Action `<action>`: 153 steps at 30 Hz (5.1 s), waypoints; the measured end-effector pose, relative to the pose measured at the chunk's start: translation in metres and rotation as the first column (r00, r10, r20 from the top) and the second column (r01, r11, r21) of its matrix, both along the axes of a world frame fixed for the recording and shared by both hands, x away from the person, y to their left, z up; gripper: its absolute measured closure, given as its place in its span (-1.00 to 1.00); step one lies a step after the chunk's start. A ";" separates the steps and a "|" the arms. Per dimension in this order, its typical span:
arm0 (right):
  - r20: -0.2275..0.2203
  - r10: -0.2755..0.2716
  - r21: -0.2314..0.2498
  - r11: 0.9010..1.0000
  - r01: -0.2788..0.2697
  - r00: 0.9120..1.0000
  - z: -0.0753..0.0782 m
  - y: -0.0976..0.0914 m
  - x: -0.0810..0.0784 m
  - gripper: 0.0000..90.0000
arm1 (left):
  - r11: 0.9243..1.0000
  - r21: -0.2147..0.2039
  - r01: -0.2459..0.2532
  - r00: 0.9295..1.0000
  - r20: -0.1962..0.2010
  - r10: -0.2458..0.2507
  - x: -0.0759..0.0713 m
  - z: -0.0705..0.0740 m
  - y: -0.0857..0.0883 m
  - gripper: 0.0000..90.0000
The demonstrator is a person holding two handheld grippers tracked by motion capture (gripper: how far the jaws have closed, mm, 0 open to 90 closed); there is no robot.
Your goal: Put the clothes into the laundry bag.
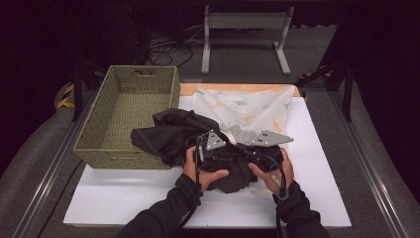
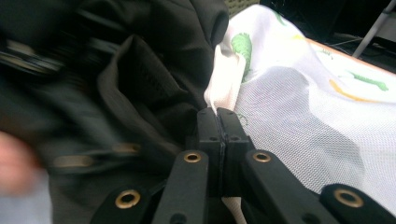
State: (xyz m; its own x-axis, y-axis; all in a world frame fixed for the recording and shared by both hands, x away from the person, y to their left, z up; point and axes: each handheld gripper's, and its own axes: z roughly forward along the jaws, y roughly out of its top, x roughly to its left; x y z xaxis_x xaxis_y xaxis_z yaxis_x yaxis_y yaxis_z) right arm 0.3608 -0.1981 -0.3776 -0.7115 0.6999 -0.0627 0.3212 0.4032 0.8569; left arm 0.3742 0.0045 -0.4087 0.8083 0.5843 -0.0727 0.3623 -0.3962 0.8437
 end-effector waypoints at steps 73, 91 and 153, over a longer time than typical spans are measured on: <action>-0.056 0.106 -0.019 0.994 -0.107 0.993 -0.010 0.007 -0.030 1.00 | 0.964 0.086 0.251 0.963 0.080 -0.258 -0.024 -0.014 0.031 0.34; -0.086 0.086 -0.090 0.991 -0.094 0.993 -0.022 -0.002 -0.039 1.00 | 0.985 0.047 0.167 0.986 -0.002 -0.167 0.008 0.019 0.081 -0.87; -0.040 0.163 -0.025 0.986 -0.164 0.986 -0.006 0.030 -0.039 1.00 | 0.988 0.124 0.097 0.993 0.054 -0.105 -0.021 -0.025 0.049 0.54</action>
State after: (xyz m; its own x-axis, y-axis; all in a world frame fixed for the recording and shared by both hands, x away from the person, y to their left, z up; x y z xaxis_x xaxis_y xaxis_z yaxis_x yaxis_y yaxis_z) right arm 0.3218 -0.1677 -0.3833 -0.8182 0.5726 -0.0519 0.2808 0.4768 0.8330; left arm 0.3527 0.0536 -0.4338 0.8644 0.5009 0.0441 0.2650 -0.5283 0.8067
